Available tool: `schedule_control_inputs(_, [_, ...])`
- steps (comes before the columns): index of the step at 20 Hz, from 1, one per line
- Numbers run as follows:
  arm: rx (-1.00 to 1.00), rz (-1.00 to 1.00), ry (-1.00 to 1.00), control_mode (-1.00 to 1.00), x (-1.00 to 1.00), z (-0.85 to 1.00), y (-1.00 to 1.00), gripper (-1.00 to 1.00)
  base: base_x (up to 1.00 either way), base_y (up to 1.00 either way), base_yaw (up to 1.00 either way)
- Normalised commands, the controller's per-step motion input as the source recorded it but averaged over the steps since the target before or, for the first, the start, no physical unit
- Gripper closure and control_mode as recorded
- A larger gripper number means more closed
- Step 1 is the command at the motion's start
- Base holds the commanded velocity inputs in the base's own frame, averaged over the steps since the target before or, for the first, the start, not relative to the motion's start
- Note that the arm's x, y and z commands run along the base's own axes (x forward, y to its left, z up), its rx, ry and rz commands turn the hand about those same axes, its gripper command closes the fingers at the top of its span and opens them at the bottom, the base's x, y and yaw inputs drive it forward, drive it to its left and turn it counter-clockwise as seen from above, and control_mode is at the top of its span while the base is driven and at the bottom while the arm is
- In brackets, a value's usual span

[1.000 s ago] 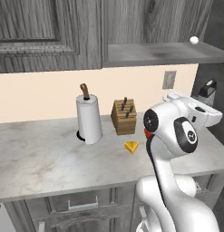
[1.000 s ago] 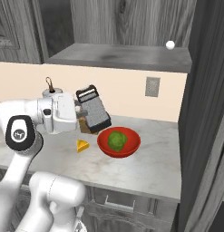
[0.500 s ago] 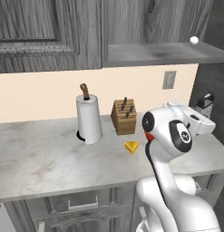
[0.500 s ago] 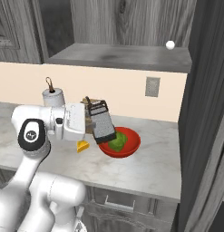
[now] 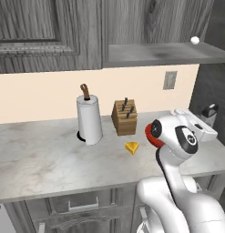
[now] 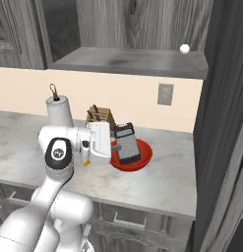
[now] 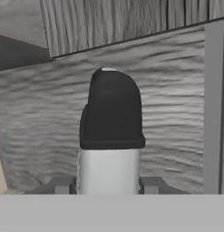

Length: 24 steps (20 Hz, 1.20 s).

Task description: Pick the cheese from the fridge and the cheese grater from the cabinet and place them next to the salad bowl.

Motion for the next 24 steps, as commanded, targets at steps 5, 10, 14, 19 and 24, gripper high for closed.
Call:
schedule_control_inputs(5, [-0.08, 0.04, -0.02, -1.00, 0.27, -0.63, -0.47, 1.00, 0.00, 0.00, 0.00])
schedule_control_inputs(10, [-0.01, 0.06, 0.00, -1.00, 0.28, -0.53, -0.35, 1.00, 0.00, 0.00, 0.00])
schedule_control_inputs(14, [-0.01, 0.00, 0.00, -1.00, 0.17, -0.45, -0.31, 1.00, 0.00, 0.00, 0.00])
schedule_control_inputs(19, [0.00, 0.00, 0.05, -1.00, 0.27, -0.47, -0.27, 1.00, 0.00, 0.00, 0.00])
schedule_control_inputs(24, [-0.02, 0.01, 0.00, -1.00, 0.15, -0.43, -0.12, 1.00, 0.00, 0.00, 0.00])
